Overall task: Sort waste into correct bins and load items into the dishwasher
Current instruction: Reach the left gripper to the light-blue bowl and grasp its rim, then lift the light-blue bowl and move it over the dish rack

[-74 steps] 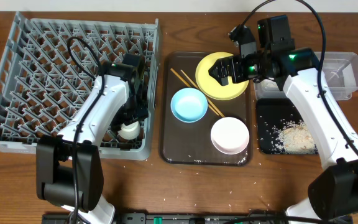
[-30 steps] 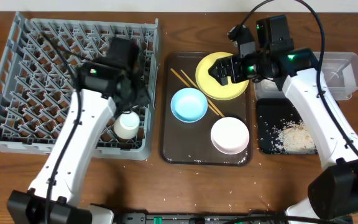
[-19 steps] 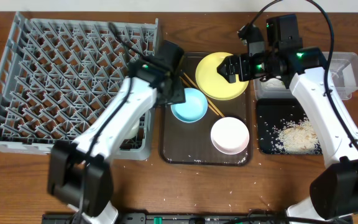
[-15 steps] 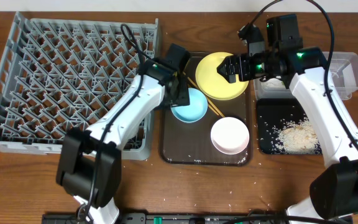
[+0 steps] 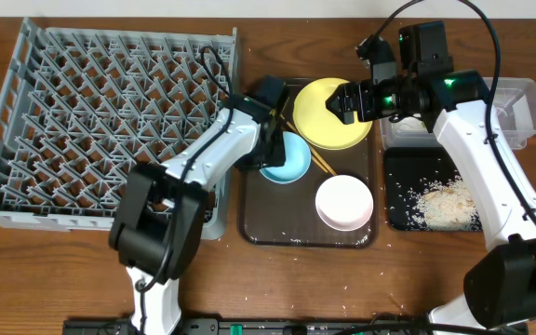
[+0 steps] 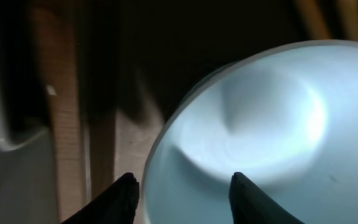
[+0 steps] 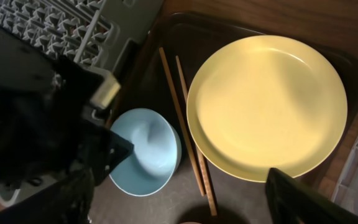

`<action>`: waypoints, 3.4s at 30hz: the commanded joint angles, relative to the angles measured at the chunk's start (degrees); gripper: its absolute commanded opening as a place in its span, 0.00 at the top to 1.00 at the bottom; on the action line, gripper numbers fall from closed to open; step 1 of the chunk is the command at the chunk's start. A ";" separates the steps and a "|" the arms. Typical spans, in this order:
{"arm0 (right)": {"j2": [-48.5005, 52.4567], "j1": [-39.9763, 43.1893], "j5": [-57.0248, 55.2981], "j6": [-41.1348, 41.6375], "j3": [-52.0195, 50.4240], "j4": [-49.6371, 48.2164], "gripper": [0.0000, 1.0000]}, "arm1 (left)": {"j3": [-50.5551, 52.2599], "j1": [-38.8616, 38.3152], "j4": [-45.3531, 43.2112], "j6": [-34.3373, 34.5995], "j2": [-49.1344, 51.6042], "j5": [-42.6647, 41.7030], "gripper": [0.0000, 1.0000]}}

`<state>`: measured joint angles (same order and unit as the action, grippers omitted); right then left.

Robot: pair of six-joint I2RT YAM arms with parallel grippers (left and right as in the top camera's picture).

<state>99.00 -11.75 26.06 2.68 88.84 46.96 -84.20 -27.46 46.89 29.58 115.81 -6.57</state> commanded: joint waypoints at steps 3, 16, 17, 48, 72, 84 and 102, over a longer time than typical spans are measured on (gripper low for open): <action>-1.01 2.19 0.35 2.43 0.46 -1.14 0.24 | -0.42 0.00 -0.11 -0.59 1.01 -1.79 0.61; -20.44 21.35 -0.96 11.78 1.86 -6.36 0.70 | -0.24 0.02 -0.57 1.09 1.46 -1.40 0.92; -21.51 22.88 -1.53 12.37 1.86 -6.16 0.71 | -0.24 0.02 -0.57 1.09 1.44 -1.40 0.92; -23.23 32.50 -9.99 15.30 1.44 -3.61 0.01 | -0.24 1.84 1.81 1.05 -7.78 -7.63 0.46; -23.23 32.50 -9.99 15.30 1.44 -3.61 0.01 | -0.17 4.50 -5.01 4.09 2.23 -11.02 0.43; -23.23 32.50 -9.99 15.30 1.46 -3.61 0.01 | 0.00 4.17 -6.88 6.73 4.31 -13.42 0.66; -23.23 32.52 -9.99 15.30 1.44 -3.61 0.01 | 0.83 4.00 -7.30 3.06 -5.22 -16.55 0.93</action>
<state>75.77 20.56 16.47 17.43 90.26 43.29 -83.33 -23.35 39.22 35.55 117.67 -21.78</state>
